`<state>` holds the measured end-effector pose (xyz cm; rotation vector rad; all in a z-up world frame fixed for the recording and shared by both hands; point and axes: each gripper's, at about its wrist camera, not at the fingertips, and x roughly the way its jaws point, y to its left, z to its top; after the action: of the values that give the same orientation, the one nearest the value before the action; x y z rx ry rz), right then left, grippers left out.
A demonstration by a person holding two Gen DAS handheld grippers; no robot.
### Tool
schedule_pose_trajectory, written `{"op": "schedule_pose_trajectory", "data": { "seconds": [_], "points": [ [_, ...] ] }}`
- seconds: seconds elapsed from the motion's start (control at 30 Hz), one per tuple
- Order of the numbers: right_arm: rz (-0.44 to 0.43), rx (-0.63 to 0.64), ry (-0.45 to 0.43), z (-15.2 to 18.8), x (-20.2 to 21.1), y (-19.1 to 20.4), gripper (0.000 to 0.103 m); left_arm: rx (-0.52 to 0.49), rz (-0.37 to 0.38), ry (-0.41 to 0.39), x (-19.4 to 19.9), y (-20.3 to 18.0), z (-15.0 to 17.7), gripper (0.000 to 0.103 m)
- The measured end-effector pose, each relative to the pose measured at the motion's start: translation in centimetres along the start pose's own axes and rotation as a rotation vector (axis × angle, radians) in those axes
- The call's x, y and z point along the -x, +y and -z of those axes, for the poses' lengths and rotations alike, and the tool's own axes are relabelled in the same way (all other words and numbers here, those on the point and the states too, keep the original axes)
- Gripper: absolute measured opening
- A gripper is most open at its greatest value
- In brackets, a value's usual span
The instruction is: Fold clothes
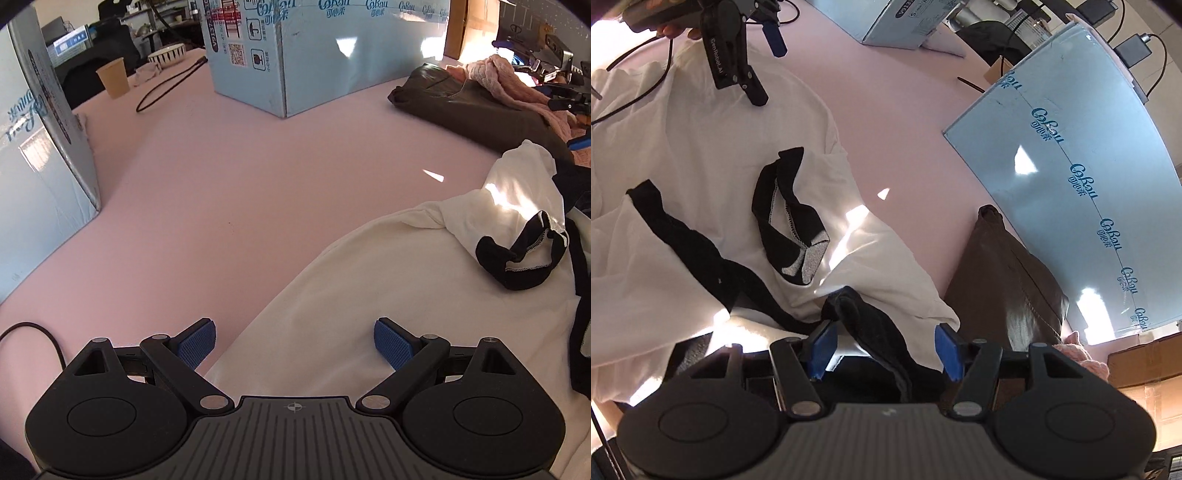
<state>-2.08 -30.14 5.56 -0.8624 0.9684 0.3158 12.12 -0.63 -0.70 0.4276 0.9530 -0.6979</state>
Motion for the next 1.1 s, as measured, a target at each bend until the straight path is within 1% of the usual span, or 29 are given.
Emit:
{"op": "schedule_pose_trajectory", "data": {
  "seconds": [0.07, 0.1, 0.13, 0.2, 0.27, 0.37, 0.4, 0.43, 0.47, 0.5, 0.53, 0.57, 0.67, 0.7, 0.73, 0.77, 0.87, 0.93, 1.03, 1.1],
  "points": [
    [-0.013, -0.002, 0.003, -0.1, -0.4, -0.3, 0.059, 0.021, 0.023, 0.024, -0.3, 0.5, -0.2, 0.095],
    [-0.02, -0.001, 0.002, -0.2, -0.7, -0.4, 0.055, 0.013, 0.021, 0.026, -0.3, 0.3, -0.2, 0.095],
    [-0.025, 0.0, 0.003, -0.4, -0.8, -0.4, 0.05, -0.001, 0.017, 0.026, -0.3, 0.0, -0.1, 0.093],
    [-0.038, 0.002, 0.007, -0.6, -1.3, -0.5, 0.047, -0.005, 0.023, 0.025, -0.2, -0.2, -0.1, 0.088],
    [-0.044, 0.012, 0.012, -0.8, -1.7, -0.3, 0.042, -0.009, 0.033, 0.022, 0.1, -0.5, 0.0, 0.076],
    [-0.052, 0.02, 0.013, -0.9, -2.1, -0.2, 0.041, -0.016, 0.046, 0.021, 0.3, -0.8, -0.1, 0.064],
    [-0.056, 0.018, 0.01, -1.0, -2.2, -0.2, 0.041, -0.016, 0.052, 0.023, 0.4, -0.8, -0.1, 0.061],
    [-0.057, 0.016, 0.008, -1.1, -2.2, -0.2, 0.041, -0.01, 0.061, 0.025, 0.4, -0.7, -0.2, 0.054],
    [-0.059, 0.013, 0.006, -1.1, -2.2, -0.3, 0.041, -0.001, 0.071, 0.028, 0.4, -0.5, -0.5, 0.044],
    [-0.061, 0.01, 0.004, -1.2, -2.2, -0.4, 0.041, 0.008, 0.074, 0.032, 0.5, -0.4, -0.6, 0.039],
    [-0.061, 0.009, 0.003, -1.2, -2.1, -0.4, 0.041, 0.015, 0.077, 0.035, 0.4, -0.2, -0.8, 0.029],
    [-0.061, 0.008, 0.002, -1.2, -2.1, -0.5, 0.041, 0.022, 0.08, 0.039, 0.4, 0.0, -0.9, 0.022],
    [-0.063, -0.003, -0.002, -1.1, -2.2, -0.7, 0.039, 0.034, 0.079, 0.044, 0.4, 0.2, -1.1, 0.013],
    [-0.065, -0.014, -0.005, -1.1, -2.2, -0.8, 0.031, 0.035, 0.076, 0.043, 0.4, 0.2, -1.1, 0.011],
    [-0.068, -0.025, -0.008, -1.1, -2.3, -0.8, 0.02, 0.034, 0.068, 0.041, 0.5, 0.1, -1.0, 0.009],
    [-0.07, -0.035, -0.011, -1.1, -2.3, -0.9, 0.017, 0.035, 0.062, 0.038, 0.6, 0.0, -1.0, 0.006],
    [-0.057, -0.038, -0.009, -1.0, -2.7, -0.6, 0.012, 0.048, 0.041, 0.021, 0.8, -0.5, -0.7, 0.004],
    [-0.033, -0.03, -0.012, -0.9, -2.8, -0.3, 0.01, 0.061, 0.026, 0.009, 0.9, -0.7, -0.4, 0.004],
    [-0.011, -0.079, -0.048, -1.0, -2.2, -1.0, 0.009, 0.083, 0.015, -0.014, 1.7, -0.6, -0.4, 0.004],
    [-0.007, -0.138, -0.088, -1.3, -1.3, -2.1, 0.009, 0.102, 0.016, -0.029, 2.4, -0.3, -0.5, 0.004]
  ]
}}
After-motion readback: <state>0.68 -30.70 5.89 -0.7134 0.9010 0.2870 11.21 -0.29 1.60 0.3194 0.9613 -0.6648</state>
